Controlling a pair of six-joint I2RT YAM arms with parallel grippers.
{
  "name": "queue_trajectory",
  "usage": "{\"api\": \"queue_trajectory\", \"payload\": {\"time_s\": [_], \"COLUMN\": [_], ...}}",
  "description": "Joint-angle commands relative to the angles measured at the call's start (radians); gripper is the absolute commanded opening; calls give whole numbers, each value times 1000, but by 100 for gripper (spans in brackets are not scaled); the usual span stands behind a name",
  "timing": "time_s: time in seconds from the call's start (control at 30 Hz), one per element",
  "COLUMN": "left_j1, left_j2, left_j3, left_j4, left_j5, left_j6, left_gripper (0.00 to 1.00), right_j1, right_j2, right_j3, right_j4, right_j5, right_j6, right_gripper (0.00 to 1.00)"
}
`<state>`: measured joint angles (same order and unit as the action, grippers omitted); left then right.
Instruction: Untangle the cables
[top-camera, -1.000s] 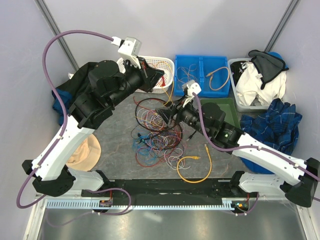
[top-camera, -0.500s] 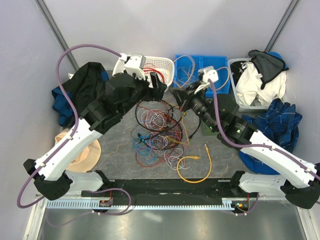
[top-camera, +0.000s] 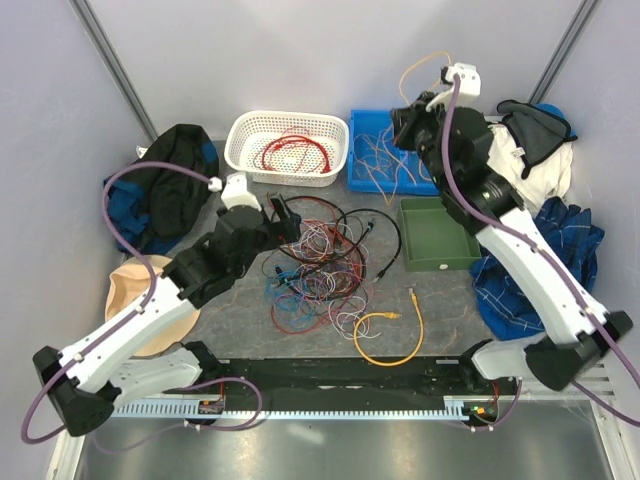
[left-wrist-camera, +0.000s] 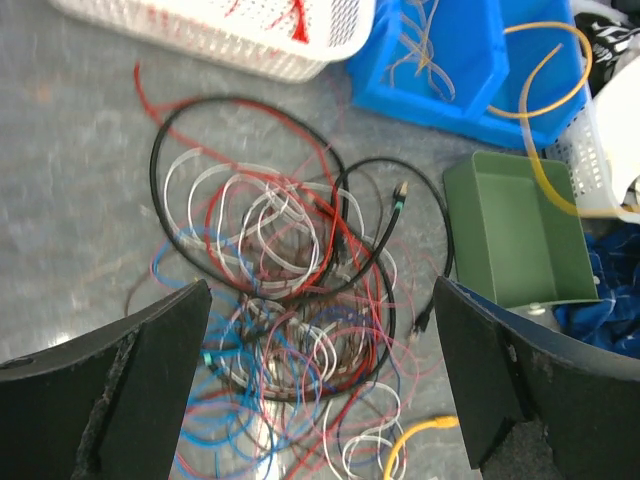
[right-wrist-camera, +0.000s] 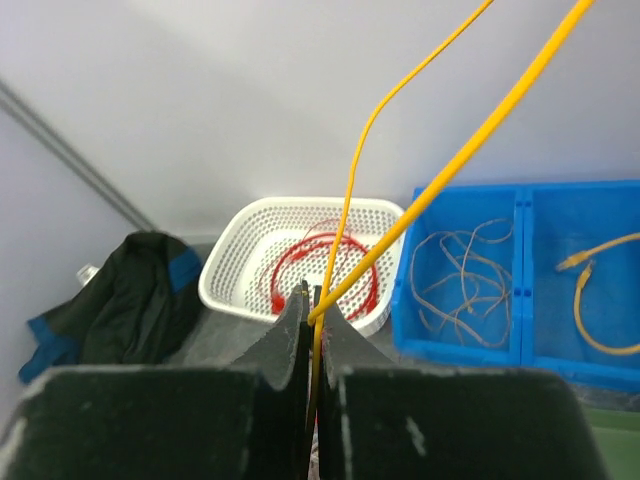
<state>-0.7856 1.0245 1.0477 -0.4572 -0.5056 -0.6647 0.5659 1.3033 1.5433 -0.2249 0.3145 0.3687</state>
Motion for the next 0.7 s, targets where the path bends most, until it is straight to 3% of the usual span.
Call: {"api": "queue_trajectory", "payload": {"time_s": [0.0, 0.1, 0.27, 0.43, 0.67], "left_j1": [3, 3, 2, 2, 2], "left_j2": [-81, -121, -191, -321, -533], "left_j3": [-147, -262, -426, -554, -699], "left_j4": [75, 146, 180, 189, 163], "left_j5": [57, 249, 380, 398, 358], "left_j6": [-167, -151, -213, -253, -312], "left_gripper": [98, 95, 92, 91, 78], "right_j1": [-58, -87, -127, -146, -193], "right_j2": [156, 258, 451, 645, 864], "right_j3": [170, 227, 404, 558, 731], "right_j4": [-5, 53, 64, 78, 119], "right_j5": [-2, -6, 18, 46, 40], "right_j6": [6, -11, -47, -100, -90], "right_gripper": [0, 0, 0, 0, 0]}}
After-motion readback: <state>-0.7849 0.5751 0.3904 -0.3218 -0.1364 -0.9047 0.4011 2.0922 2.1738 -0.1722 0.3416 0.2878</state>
